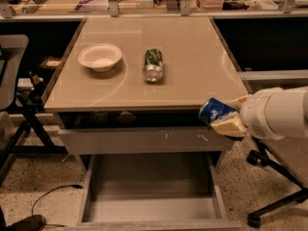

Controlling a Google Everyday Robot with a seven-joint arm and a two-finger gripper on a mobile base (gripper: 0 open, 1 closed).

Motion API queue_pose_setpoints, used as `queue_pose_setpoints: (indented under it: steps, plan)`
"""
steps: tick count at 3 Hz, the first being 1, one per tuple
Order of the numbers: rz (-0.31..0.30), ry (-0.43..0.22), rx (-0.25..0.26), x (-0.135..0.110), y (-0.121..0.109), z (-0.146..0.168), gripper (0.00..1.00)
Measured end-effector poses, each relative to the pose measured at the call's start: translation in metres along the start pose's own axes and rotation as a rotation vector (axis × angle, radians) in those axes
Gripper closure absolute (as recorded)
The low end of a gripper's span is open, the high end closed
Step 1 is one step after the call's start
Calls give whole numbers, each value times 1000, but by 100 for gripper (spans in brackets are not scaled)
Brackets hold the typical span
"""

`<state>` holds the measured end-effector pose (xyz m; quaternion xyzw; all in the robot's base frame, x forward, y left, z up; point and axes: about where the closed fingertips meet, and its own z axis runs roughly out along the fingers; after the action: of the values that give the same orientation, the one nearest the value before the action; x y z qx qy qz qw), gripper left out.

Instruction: Pick pepsi can from middle drawer and place on counter

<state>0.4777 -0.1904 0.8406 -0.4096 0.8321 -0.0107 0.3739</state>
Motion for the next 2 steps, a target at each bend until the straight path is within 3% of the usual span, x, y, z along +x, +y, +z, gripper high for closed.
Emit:
queue_pose_setpoints:
  steps: [2]
  plan:
    - [-5,-18,-8,-54,-48,24,100]
